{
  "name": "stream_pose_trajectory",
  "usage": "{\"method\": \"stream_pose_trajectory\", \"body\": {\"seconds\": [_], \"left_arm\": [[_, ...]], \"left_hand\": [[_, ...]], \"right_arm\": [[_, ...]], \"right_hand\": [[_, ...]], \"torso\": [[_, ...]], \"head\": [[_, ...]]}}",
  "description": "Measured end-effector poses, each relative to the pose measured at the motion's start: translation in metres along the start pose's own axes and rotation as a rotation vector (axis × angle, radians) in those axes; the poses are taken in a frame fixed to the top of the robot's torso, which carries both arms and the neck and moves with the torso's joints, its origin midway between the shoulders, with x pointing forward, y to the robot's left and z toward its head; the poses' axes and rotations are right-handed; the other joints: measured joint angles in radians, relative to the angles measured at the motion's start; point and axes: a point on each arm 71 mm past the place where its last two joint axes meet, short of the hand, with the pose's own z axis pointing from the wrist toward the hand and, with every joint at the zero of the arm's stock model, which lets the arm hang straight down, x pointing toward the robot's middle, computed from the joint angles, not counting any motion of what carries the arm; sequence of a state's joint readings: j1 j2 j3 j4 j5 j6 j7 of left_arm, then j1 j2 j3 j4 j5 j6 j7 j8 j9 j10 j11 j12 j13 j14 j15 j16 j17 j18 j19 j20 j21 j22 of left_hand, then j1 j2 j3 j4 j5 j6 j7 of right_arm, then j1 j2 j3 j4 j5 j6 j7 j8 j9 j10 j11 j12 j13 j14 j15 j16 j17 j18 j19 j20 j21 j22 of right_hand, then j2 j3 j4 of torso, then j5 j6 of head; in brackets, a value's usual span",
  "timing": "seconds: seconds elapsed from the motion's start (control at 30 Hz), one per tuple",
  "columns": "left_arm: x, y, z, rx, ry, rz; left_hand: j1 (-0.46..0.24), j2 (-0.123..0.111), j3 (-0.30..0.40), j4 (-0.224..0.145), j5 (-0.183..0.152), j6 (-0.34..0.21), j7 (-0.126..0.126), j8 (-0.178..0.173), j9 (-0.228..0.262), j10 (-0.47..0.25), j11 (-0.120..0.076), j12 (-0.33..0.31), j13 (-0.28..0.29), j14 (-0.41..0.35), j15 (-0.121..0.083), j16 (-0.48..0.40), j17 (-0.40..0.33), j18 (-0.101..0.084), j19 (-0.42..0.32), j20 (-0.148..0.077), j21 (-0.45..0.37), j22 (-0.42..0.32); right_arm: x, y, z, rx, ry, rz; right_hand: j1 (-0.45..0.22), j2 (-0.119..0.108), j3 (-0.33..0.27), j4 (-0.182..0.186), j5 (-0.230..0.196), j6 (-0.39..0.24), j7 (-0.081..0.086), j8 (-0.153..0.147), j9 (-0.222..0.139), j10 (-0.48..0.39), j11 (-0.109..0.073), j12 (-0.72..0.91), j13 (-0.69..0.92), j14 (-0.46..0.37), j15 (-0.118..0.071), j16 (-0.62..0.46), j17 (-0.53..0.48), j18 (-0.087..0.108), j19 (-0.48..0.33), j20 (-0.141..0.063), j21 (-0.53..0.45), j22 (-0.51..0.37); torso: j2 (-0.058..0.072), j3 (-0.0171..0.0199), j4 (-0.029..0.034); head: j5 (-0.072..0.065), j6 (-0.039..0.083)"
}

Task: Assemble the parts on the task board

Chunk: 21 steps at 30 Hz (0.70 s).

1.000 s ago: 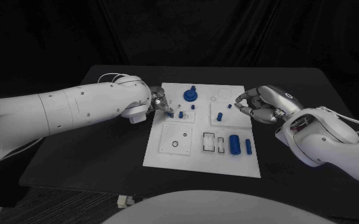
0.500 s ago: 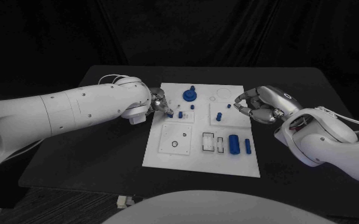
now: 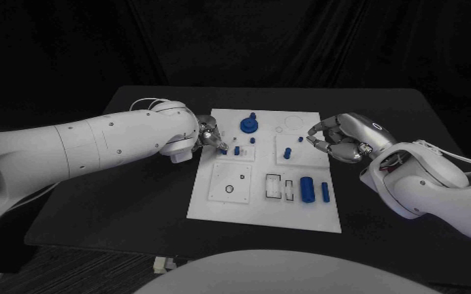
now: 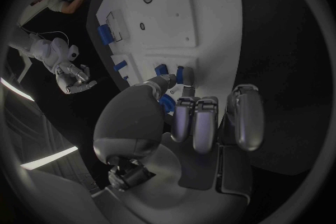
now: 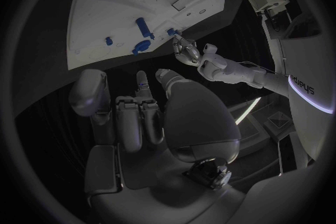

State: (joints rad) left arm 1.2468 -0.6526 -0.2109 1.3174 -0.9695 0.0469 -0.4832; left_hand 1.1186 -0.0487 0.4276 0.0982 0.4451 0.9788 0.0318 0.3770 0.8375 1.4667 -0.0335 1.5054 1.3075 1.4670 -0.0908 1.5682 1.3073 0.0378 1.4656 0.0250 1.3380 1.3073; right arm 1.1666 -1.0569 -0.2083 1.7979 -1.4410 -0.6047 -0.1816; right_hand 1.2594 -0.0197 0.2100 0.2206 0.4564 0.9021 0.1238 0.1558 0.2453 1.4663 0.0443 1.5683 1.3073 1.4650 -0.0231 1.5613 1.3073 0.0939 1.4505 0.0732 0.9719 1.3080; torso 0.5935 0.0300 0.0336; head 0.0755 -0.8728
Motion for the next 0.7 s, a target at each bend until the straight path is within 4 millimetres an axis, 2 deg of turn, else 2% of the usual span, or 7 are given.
{"method": "stream_pose_trajectory", "body": {"seconds": [0.07, 0.13, 0.2, 0.3, 0.37, 0.5, 0.7], "left_arm": [[0.0004, 0.0, 0.0, 0.0, 0.001, 0.0], [0.001, -0.0002, 0.0001, 0.001, 0.003, 0.001], [0.0023, 0.0002, 0.0004, -0.001, 0.007, 0.002], [0.0045, 0.0005, 0.0011, -0.003, 0.016, 0.005], [0.0045, 0.0006, 0.0012, -0.005, 0.018, 0.007], [0.0041, 0.0007, 0.0015, -0.007, 0.022, 0.008], [0.0035, 0.0006, 0.0018, -0.01, 0.027, 0.011]], "left_hand": [[-0.005, -0.005, -0.011, 0.011, -0.062, -0.003, -0.004, -0.009, -0.003, 0.0, 0.0, 0.0, 0.0, 0.0, 0.0, 0.0, 0.0, 0.0, 0.0, 0.0, -0.005, 0.0], [-0.006, -0.005, -0.017, 0.016, -0.079, -0.005, -0.005, -0.01, -0.008, 0.0, 0.0, 0.0, 0.0, 0.0, 0.0, 0.0, 0.0, 0.0, 0.0, 0.0, -0.005, 0.0], [-0.031, -0.008, -0.043, 0.03, -0.112, -0.001, -0.001, -0.017, -0.015, 0.0, 0.0, 0.0, 0.0, 0.0, 0.0, 0.0, 0.0, 0.0, 0.0, 0.0, -0.005, 0.0], [-0.059, -0.009, -0.083, 0.061, -0.196, 0.003, 0.002, -0.027, -0.019, 0.0, 0.0, 0.0, 0.0, 0.0, 0.0, 0.0, 0.0, 0.0, 0.0, 0.0, -0.005, 0.0], [-0.07, -0.009, -0.108, 0.079, -0.24, 0.008, 0.004, -0.032, -0.022, 0.0, 0.0, 0.0, 0.0, 0.0, 0.0, 0.0, 0.0, 0.0, 0.0, 0.0, -0.01, 0.0], [-0.096, -0.007, -0.146, 0.116, -0.282, 0.005, 0.007, -0.044, -0.028, 0.0, 0.0, 0.0, 0.0, -0.004, 0.003, 0.0, 0.0, 0.0, 0.0, 0.0, -0.01, 0.0], [-0.105, -0.005, -0.185, 0.144, -0.283, -0.002, 0.013, -0.047, -0.023, -0.004, 0.004, 0.0, 0.0, 0.0, 0.007, -0.004, 0.0, 0.0, 0.0, 0.0, -0.016, 0.0]], "right_arm": [[0.0, -0.0001, 0.0, 0.0, 0.0, 0.0], [0.0002, -0.0001, 0.0, 0.0, 0.001, 0.0], [0.0004, 0.0, 0.0002, 0.0, 0.001, 0.0], [0.0008, 0.0001, 0.0004, 0.0, 0.003, 0.0], [0.001, 0.0, 0.0005, 0.001, 0.003, 0.0], [0.0011, -0.0002, 0.0004, 0.002, 0.004, 0.0], [0.0014, -0.0004, 0.0003, 0.003, 0.006, 0.0]], "right_hand": [[0.0, 0.0, 0.0, 0.0, 0.0, 0.0, 0.0, 0.0, 0.0, 0.0, 0.0, 0.0, 0.0, 0.0, 0.0, 0.0, 0.0, 0.0, 0.0, 0.0, 0.0, 0.0], [0.004, -0.004, 0.0, 0.0, 0.005, 0.0, 0.0, 0.0, 0.0, 0.0, 0.0, 0.0, 0.0, 0.0, 0.0, 0.0, 0.0, 0.0, 0.0, 0.0, 0.0, 0.0], [0.004, -0.004, 0.0, 0.0, 0.005, 0.0, 0.0, 0.0, 0.0, 0.0, 0.0, 0.0, 0.0, 0.0, 0.0, 0.0, 0.0, 0.0, 0.0, 0.0, 0.0, 0.0], [0.004, -0.004, 0.0, 0.0, 0.005, 0.0, 0.0, 0.0, 0.0, 0.0, 0.0, 0.0, 0.0, 0.0, 0.0, 0.0, 0.0, 0.0, 0.0, 0.0, 0.0, 0.0], [0.004, -0.004, 0.001, -0.001, 0.005, 0.0, 0.0, 0.0, 0.0, 0.0, 0.0, 0.0, 0.0, 0.0, 0.0, 0.0, 0.0, 0.0, 0.0, 0.0, 0.0, 0.0], [0.004, -0.004, 0.003, -0.003, 0.005, 0.0, 0.0, 0.0, 0.0, 0.0, 0.0, 0.0, 0.0, 0.0, 0.0, 0.0, 0.0, 0.0, 0.0, 0.0, 0.0, 0.0], [0.004, -0.004, 0.003, -0.003, 0.005, 0.0, 0.0, 0.0, 0.0, 0.0, 0.0, 0.0, 0.0, 0.0, 0.0, 0.0, 0.0, 0.0, 0.0, 0.0, 0.0, 0.0]], "torso": [[0.0, 0.0, 0.0], [0.0, 0.0, 0.0], [0.0, 0.0, 0.0], [0.0, 0.0, 0.0], [0.0, 0.0, 0.0], [0.0, -0.0001, 0.0], [0.0, -0.0001, 0.0]], "head": [[0.0, 0.0], [0.001, 0.0], [0.002, 0.0], [0.002, 0.0], [0.003, 0.0], [0.003, 0.0], [0.001, 0.0]]}}
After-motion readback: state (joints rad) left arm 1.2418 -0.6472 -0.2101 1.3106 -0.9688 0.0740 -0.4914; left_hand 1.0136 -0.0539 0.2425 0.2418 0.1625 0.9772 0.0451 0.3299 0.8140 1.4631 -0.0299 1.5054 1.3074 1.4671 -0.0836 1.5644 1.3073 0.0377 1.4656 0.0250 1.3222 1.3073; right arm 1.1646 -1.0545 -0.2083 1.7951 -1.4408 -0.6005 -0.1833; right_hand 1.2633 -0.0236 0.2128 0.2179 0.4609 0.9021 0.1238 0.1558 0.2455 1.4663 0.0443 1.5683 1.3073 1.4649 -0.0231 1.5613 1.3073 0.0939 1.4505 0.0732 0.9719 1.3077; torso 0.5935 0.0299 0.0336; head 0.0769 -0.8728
